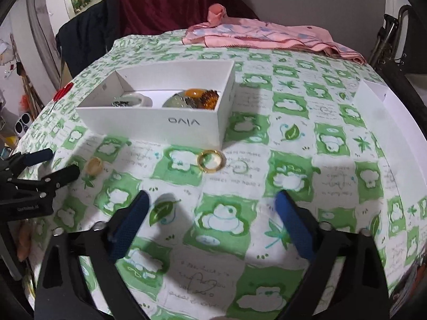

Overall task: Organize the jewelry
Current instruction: 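Grasp the cream ring with the left tool while the right tool grasps the gold ring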

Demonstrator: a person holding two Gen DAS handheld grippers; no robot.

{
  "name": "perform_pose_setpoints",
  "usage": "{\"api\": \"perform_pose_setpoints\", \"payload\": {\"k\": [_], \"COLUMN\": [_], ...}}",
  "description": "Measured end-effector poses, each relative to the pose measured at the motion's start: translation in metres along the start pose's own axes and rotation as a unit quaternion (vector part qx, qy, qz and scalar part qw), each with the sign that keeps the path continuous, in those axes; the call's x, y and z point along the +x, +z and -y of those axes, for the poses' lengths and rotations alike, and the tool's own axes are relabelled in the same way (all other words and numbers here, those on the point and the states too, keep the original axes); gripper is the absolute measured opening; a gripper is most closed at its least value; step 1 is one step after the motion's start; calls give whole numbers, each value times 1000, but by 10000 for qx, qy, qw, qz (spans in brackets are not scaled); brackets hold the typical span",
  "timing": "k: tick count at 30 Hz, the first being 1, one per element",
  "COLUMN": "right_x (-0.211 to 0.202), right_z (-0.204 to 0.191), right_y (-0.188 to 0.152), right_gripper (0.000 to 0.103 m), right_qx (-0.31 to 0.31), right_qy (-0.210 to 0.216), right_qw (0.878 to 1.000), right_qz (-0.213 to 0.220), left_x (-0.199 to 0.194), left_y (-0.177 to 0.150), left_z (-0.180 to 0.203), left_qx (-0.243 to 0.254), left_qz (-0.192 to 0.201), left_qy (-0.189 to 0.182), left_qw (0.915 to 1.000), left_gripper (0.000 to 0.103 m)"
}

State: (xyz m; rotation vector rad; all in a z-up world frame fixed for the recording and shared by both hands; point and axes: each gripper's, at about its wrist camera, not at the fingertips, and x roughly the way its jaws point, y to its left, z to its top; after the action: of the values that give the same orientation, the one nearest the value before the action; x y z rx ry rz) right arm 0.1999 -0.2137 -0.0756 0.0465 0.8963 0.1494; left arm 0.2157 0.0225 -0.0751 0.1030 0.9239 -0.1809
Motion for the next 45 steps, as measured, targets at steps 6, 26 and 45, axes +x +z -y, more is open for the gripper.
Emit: {"api": "perform_pose_setpoints", "payload": {"k": [6, 26, 45], "right_x": [7, -9, -9], "right_z": [-10, -27, -23], "right_y": [13, -7, -7], "right_gripper": [56, 20, 20], "right_qx": [-413, -841, -742], "right_qy": [-86, 229, 351], "right_qw": [9991, 9962, 9966], "right_qz": [-3, 54, 44], "left_x": [1, -2, -3], "left_y": [0, -1, 7], "left_z": [0, 4, 67], "left_qx": [-17, 93, 1263], "left_qz": [-8, 9, 298], "left_qy": [-36, -60, -467], "left_qw": [10000, 9999, 9904], "left_gripper": [99, 97, 53]}}
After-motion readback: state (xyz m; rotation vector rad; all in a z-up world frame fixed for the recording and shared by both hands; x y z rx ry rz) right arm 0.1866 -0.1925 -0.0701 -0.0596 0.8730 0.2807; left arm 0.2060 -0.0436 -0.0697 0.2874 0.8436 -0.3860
